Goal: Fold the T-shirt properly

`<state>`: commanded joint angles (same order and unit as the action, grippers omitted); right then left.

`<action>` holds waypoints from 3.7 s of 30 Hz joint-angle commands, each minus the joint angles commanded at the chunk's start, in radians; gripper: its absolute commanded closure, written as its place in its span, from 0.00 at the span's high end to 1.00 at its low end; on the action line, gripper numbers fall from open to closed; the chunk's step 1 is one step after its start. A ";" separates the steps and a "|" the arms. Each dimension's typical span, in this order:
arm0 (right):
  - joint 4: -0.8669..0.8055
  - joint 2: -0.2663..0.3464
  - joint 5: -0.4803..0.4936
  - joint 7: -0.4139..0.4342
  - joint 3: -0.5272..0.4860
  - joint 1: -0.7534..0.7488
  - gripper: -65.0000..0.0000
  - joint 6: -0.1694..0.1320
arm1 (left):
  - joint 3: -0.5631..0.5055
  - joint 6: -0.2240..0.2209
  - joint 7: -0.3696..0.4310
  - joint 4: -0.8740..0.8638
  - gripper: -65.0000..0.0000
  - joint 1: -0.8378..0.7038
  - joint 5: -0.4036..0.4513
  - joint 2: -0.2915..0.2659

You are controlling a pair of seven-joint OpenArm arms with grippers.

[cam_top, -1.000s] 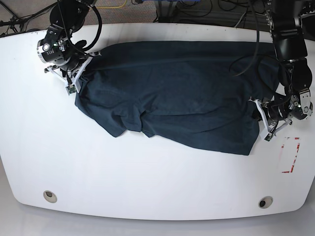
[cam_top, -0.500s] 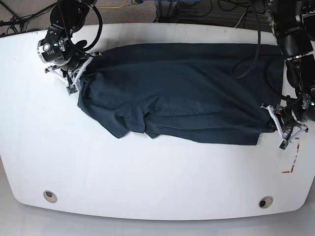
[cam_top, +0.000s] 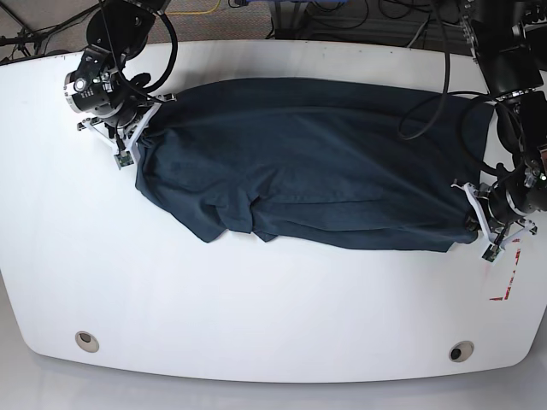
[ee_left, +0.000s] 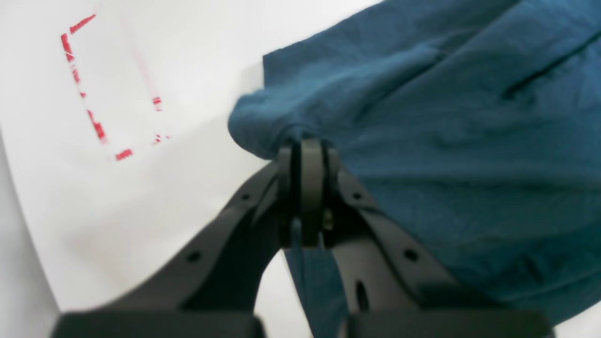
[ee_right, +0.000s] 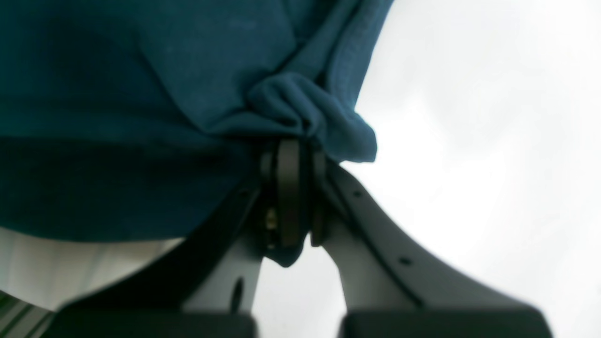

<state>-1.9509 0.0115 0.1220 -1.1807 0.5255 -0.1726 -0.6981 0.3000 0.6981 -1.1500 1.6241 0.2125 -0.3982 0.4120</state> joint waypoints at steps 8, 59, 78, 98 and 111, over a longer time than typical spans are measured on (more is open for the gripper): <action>0.000 0.000 0.000 0.000 0.000 -0.002 0.00 0.000 | 0.003 0.000 0.000 0.025 0.00 -0.015 -0.005 0.000; 0.000 0.184 0.000 -0.071 -0.049 0.350 0.00 0.000 | -0.005 0.000 -0.181 0.066 0.47 -0.080 0.020 -0.158; 0.048 0.157 0.000 -0.041 -0.049 0.316 0.00 0.000 | 0.133 0.000 -0.215 0.086 0.48 -0.221 0.020 -0.189; 0.049 0.152 0.000 -0.040 -0.049 0.316 0.00 0.000 | 0.135 0.000 -0.183 -0.075 0.48 -0.193 0.018 -0.321; 0.049 0.152 0.000 -0.040 -0.049 0.315 0.00 0.000 | 0.129 0.000 -0.133 -0.227 0.47 -0.155 -0.100 -0.325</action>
<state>-1.9018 0.1634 0.1220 -1.2206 0.4764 0.1419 -0.6981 0.4289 0.6981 -1.2835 1.3970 0.0575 -0.4979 0.0867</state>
